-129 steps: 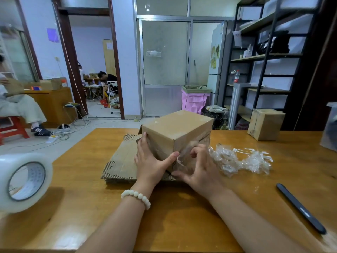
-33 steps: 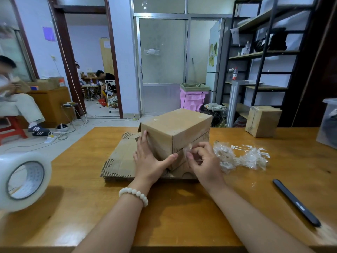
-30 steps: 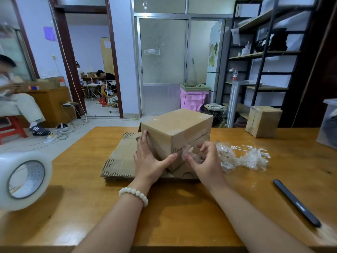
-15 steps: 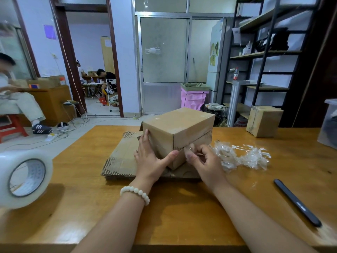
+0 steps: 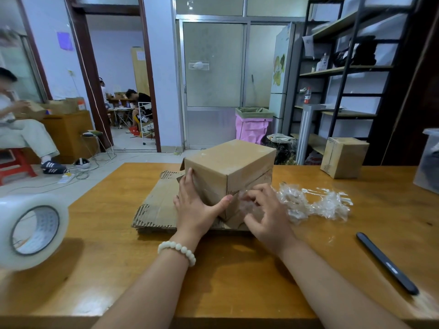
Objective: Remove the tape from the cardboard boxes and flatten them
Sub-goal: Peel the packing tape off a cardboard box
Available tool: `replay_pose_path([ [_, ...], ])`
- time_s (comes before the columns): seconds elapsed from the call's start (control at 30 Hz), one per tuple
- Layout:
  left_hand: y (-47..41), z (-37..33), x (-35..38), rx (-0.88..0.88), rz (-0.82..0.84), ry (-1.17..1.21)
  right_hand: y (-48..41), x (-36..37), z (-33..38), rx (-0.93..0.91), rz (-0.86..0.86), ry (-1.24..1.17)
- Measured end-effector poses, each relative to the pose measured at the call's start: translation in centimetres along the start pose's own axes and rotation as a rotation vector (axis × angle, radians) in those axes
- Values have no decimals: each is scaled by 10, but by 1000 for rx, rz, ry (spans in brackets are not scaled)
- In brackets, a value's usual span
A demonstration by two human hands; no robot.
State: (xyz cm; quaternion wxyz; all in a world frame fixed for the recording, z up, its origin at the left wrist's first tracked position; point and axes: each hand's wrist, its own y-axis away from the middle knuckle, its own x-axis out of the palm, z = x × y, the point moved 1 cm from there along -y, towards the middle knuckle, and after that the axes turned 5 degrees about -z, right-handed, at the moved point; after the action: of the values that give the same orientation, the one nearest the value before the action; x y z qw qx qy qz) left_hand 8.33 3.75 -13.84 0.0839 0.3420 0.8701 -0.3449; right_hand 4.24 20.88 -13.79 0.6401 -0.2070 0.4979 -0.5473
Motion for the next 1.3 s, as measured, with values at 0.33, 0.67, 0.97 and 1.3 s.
replay_pose_path([
  [0.33,0,1,0,-6,10,9,-4,-3,-4,469,61,-269],
  [0.67,0,-1,-4,15,66,35,-2,3,-4,277,38,-185],
  [0.97,5,-6,-6,38,61,29,-2,3,-1,106,-59,-131],
  [1.3,6,-5,-3,34,21,41,-3,10,-5,149,-123,-112],
])
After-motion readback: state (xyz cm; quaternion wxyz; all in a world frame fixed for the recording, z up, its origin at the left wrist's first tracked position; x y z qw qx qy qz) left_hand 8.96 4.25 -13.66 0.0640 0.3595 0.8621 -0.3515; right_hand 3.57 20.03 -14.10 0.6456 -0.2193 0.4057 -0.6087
